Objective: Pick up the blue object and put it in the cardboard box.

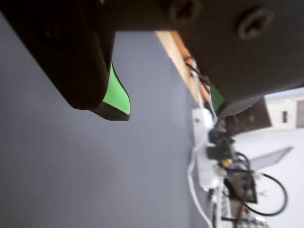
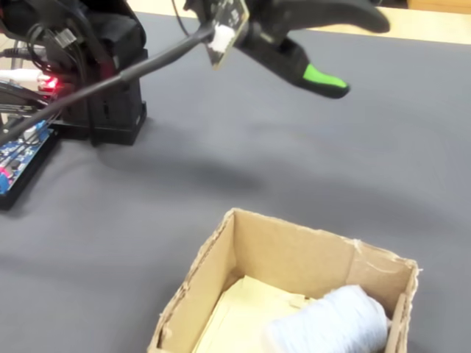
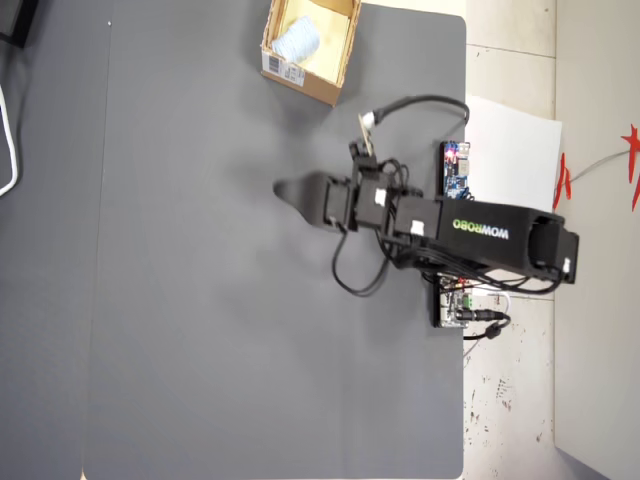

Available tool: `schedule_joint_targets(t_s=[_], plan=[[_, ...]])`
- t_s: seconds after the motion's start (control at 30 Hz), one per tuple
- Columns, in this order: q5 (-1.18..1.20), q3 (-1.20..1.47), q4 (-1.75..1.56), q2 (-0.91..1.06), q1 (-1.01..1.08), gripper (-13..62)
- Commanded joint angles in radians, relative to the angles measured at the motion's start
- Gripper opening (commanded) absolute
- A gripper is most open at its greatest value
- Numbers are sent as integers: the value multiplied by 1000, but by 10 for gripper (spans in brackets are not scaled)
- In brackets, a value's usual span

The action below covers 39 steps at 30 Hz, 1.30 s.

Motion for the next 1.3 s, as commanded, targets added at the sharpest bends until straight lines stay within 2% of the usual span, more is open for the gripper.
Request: schedule_joint_targets(t_s=[0.0, 0.33, 0.9, 1.27], plan=[[43, -11, -118, 48, -14, 339], [44, 178, -115, 146, -95, 338], [43, 449, -115, 155, -110, 338], [35, 466, 32, 156, -109, 340]])
